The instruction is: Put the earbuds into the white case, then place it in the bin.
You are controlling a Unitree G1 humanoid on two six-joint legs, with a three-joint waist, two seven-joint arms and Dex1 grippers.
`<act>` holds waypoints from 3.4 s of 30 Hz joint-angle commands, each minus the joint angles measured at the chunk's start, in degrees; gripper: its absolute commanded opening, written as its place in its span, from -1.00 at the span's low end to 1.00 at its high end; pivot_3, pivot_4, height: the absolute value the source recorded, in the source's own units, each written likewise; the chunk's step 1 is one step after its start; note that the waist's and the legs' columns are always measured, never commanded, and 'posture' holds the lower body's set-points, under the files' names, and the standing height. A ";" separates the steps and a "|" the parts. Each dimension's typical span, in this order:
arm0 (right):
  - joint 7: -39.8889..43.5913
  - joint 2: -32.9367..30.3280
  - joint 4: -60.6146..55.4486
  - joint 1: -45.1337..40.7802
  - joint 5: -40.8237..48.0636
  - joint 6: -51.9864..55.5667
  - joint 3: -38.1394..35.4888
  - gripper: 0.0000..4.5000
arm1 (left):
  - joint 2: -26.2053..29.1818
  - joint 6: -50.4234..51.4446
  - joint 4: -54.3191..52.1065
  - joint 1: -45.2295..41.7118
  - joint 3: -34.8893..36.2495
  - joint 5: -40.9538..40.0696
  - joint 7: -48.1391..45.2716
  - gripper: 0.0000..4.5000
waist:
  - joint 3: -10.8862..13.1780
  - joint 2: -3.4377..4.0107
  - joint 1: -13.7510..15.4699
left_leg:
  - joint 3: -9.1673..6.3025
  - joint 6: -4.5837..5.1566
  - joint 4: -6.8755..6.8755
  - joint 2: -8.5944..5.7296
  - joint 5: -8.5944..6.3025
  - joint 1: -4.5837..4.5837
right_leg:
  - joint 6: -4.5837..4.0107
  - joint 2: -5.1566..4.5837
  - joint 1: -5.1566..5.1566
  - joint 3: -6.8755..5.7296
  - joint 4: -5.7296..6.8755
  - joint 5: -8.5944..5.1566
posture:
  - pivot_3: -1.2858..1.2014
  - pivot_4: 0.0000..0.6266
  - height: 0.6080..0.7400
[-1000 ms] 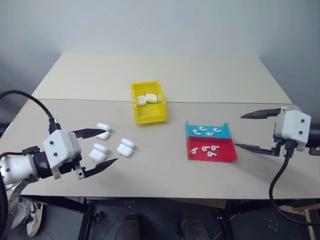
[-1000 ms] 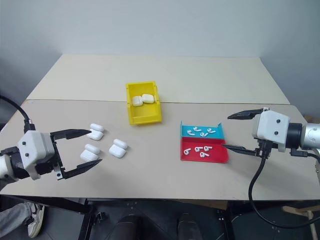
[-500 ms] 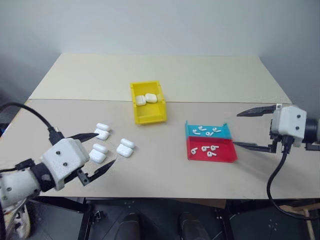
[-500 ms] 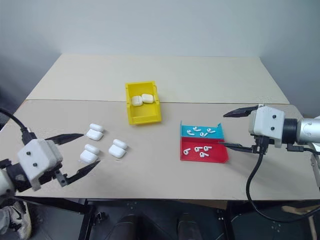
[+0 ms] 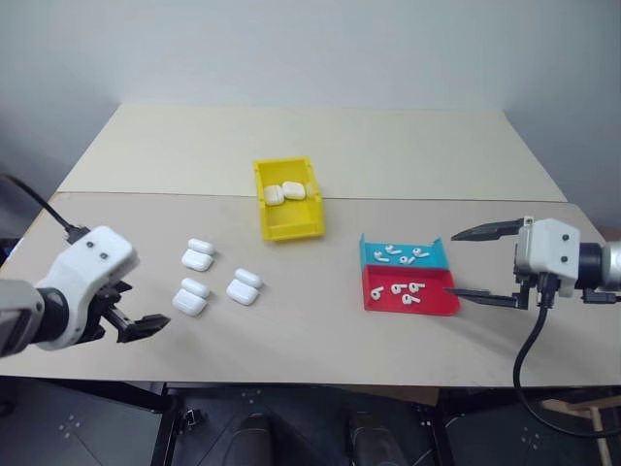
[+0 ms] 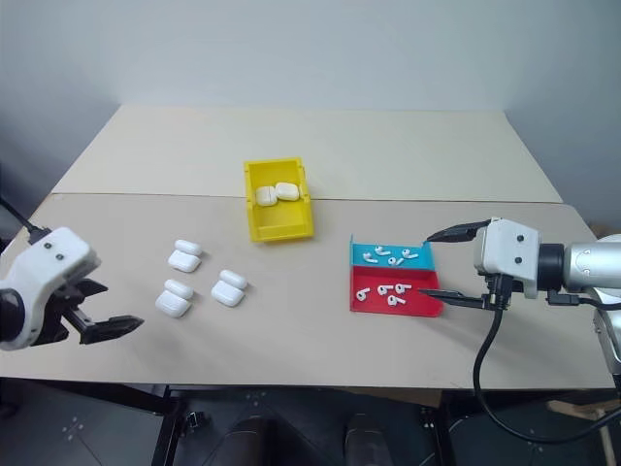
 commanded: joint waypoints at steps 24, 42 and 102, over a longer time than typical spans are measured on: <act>-3.86 1.25 -1.74 4.18 -0.59 0.10 -2.07 0.99 | -8.34 0.81 30.05 -33.61 -38.76 -12.54 19.46 1.00 | 0.02 -0.06 0.34 | -0.03 -0.02 0.10 -0.07 0.03 -0.65 | 0.00 -0.01 -0.68 0.02 0.28 0.01 | 0.03 -0.52 1.00; -6.35 1.49 -5.42 8.91 -0.14 1.29 -4.48 0.99 | -14.49 0.81 36.23 -40.59 -49.35 -5.28 16.94 1.00 | 0.02 -0.07 0.34 | -0.07 -0.04 0.23 -0.10 0.04 -0.69 | 0.00 -0.01 -0.67 0.01 0.32 0.01 | 0.03 -0.52 1.00; -8.09 2.72 -4.80 7.63 -3.42 1.24 -2.09 1.00 | -15.07 0.81 30.71 -39.15 -49.20 -4.59 21.00 0.23 | -0.13 0.16 0.43 | -0.10 -0.03 0.28 -0.11 0.04 -0.06 | 0.05 -0.02 0.05 0.00 0.29 -0.02 | 0.03 -0.52 1.00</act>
